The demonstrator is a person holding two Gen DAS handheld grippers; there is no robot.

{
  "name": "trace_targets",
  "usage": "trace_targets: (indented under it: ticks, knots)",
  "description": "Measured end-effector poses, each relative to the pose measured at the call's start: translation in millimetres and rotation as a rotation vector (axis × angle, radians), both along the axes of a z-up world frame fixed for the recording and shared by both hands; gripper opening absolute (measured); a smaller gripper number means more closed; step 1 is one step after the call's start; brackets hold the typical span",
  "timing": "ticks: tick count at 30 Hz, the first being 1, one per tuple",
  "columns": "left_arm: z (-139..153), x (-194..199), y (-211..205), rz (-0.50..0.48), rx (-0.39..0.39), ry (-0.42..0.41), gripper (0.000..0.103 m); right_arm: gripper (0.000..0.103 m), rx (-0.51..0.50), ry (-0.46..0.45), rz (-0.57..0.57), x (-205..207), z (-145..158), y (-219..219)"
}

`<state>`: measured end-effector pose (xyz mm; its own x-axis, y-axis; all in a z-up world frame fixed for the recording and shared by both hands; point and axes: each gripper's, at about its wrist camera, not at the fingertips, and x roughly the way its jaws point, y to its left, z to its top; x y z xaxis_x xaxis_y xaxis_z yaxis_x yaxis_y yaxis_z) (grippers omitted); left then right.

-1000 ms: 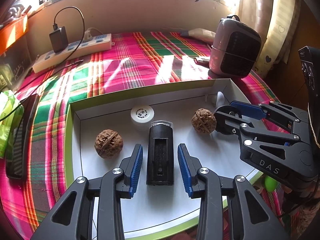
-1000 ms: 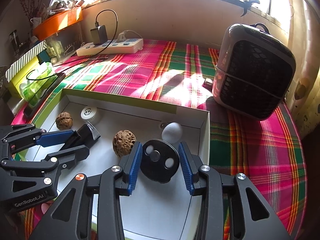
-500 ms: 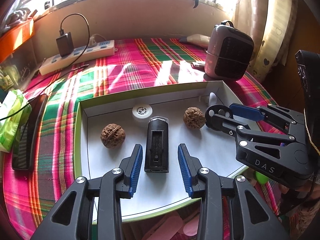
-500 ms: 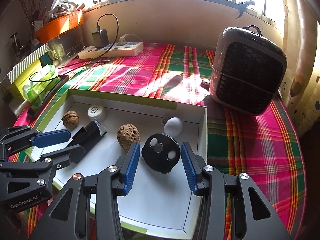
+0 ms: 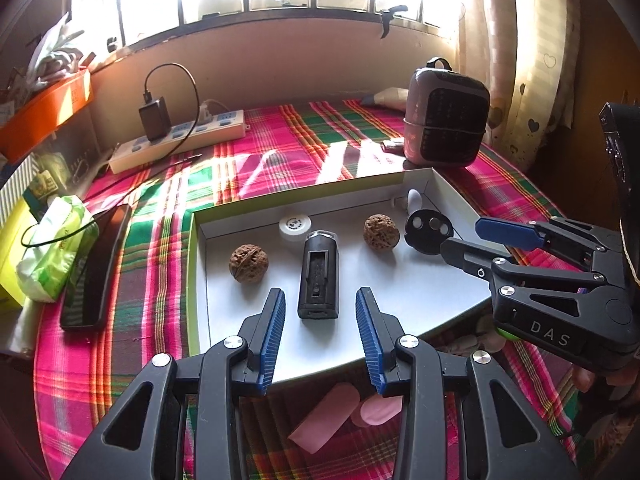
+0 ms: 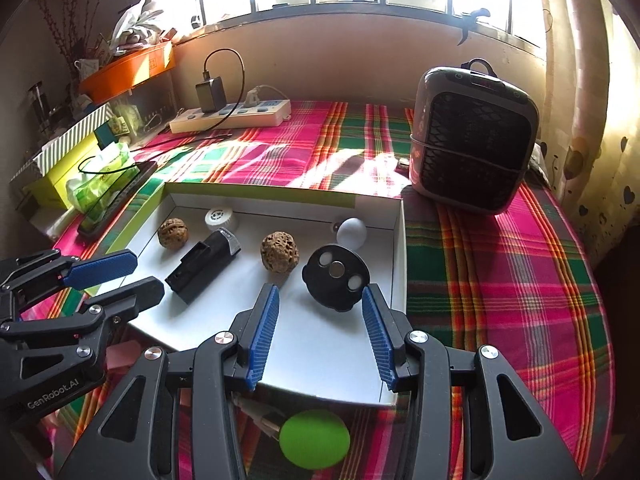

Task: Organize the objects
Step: 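Withdraw both tools from the box lid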

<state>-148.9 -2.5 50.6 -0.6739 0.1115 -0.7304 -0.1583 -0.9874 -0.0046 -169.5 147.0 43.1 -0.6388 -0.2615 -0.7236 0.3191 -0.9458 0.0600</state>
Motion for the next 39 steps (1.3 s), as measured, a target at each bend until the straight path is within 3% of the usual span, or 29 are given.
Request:
trace_targets:
  ticks: [13, 23, 39]
  knots:
    - [5.3, 34.2, -6.3, 0.026, 0.014, 0.033, 0.035, 0.045, -0.018, 0.04, 0.001, 36.1, 5.6, 6.0]
    - [5.9, 60.7, -23.9, 0.052, 0.071, 0.044, 0.035, 0.051, -0.036, 0.068, -0.018, 58.0, 7.0, 17.3]
    - [-20.5, 76.7, -41.8, 0.011, 0.127, -0.021, 0.039, 0.051, -0.038, 0.058, -0.019, 81.9, -4.0, 25.7]
